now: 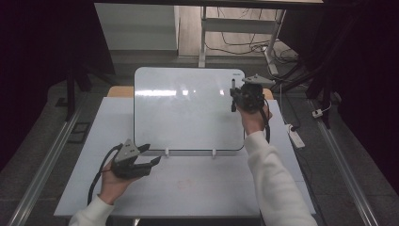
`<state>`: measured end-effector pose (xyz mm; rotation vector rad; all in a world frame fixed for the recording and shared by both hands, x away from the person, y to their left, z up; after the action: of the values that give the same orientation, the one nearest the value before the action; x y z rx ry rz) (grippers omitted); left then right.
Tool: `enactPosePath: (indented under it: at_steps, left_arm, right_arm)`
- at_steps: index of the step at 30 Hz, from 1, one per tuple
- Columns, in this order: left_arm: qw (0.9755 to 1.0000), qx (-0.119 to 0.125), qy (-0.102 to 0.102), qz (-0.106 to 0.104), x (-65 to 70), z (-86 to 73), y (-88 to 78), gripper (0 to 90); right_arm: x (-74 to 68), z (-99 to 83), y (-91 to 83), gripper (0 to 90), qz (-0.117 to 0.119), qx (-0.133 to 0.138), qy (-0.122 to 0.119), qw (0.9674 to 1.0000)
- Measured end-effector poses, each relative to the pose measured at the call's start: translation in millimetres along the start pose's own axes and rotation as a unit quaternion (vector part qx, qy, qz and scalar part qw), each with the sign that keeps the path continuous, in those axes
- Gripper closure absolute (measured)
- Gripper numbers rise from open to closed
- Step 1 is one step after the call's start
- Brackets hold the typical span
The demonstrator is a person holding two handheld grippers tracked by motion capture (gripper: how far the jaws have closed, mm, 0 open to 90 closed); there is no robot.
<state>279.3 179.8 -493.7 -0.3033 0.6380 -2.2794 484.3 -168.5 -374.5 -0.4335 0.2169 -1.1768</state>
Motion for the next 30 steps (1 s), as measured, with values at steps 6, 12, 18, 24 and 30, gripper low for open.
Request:
enactPosePath:
  at_steps: [6,12,18,24,30]
  left_arm:
    - [0.9995,0.003,-0.024,0.020,-10.5,-22.5,-18.3,37.9]
    - [0.9989,0.004,-0.039,0.025,-16.9,-31.9,-23.1,37.9]
    - [0.9989,0.001,-0.037,0.028,-16.9,-34.3,-23.5,38.0]
    - [0.9989,0.003,-0.036,0.031,-16.0,-35.2,-25.0,38.2]
    - [0.9984,0.001,-0.047,0.033,-20.8,-39.9,-26.9,38.0]
  right_arm:
    - [13.7,7.8,25.9,80.2,-0.025,-0.016,0.019,0.9994]
    - [11.8,7.1,43.0,79.8,-0.047,-0.015,0.004,0.9988]
    - [9.5,7.5,46.5,77.4,-0.058,-0.005,-0.018,0.9981]
    - [10.5,7.0,44.7,70.3,-0.065,-0.002,-0.029,0.9975]
    - [13.3,6.0,25.3,55.2,-0.044,0.023,-0.032,0.9982]
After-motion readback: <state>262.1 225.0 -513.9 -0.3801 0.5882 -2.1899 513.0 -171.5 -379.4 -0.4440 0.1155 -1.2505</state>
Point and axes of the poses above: each handheld gripper's, and its own axes: y roughly forward along the jaws, z roughly out of its top, x roughly to its right, the point moved 3 cm from there along y, roughly forward along the jaws, and after that the axes turned 5 degrees about -z, right-handed, at the moved point
